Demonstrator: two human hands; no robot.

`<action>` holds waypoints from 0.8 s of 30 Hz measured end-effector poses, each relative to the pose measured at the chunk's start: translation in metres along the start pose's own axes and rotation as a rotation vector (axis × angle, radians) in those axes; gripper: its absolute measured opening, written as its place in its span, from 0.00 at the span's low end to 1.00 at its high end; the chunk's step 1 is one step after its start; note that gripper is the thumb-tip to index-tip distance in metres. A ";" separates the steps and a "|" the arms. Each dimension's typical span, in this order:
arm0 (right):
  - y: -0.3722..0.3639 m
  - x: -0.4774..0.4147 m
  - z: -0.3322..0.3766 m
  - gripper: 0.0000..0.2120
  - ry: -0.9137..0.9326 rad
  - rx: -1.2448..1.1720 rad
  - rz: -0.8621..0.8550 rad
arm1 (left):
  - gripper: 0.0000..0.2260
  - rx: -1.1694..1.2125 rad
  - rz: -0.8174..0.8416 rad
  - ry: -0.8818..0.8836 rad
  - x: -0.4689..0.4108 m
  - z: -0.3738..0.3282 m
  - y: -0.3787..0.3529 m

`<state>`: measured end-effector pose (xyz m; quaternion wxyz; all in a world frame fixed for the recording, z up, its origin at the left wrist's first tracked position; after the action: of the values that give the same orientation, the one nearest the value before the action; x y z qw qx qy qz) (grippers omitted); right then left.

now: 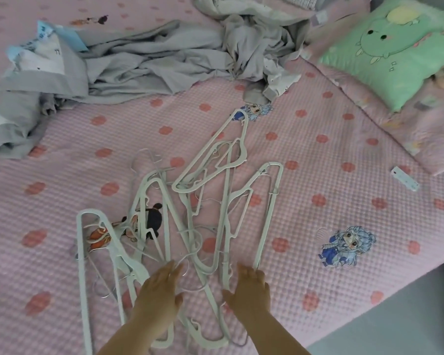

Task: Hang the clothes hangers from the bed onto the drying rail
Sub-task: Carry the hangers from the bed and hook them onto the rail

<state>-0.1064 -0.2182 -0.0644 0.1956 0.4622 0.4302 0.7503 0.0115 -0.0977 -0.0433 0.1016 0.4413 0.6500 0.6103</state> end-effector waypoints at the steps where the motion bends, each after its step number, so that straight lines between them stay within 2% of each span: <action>1: -0.002 -0.001 0.002 0.30 -0.009 0.005 -0.014 | 0.27 -0.026 0.010 -0.014 -0.004 0.002 -0.002; 5: 0.001 0.000 -0.002 0.24 -0.106 -0.067 -0.079 | 0.26 -0.089 0.028 -0.060 -0.012 0.006 -0.007; 9: 0.018 0.010 -0.031 0.19 -0.263 -0.192 -0.135 | 0.27 -0.049 0.070 -0.095 -0.017 0.008 -0.007; 16: 0.044 0.029 -0.065 0.10 -0.268 -0.136 -0.228 | 0.26 -0.043 0.115 -0.141 -0.022 0.009 -0.007; 20: 0.060 0.036 -0.084 0.17 -0.277 -0.070 -0.276 | 0.25 -0.040 0.107 -0.141 -0.023 0.009 -0.007; 24: 0.067 0.049 -0.113 0.17 -0.342 -0.045 -0.318 | 0.24 -0.098 0.096 -0.170 -0.024 0.005 -0.006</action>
<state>-0.2207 -0.2738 -0.0059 0.3917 0.5046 0.4416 0.6300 0.0264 -0.1098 -0.0592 0.1487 0.5167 0.5864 0.6059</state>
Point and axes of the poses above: each hand's wrist, its own x-axis away from the middle knuckle, its own y-axis out of the back of the hand, z = x × y, the point moved 6 cm from there along -x, towards the middle knuckle, and after that the axes turned 12 degrees about -z, right-handed, at the moved point
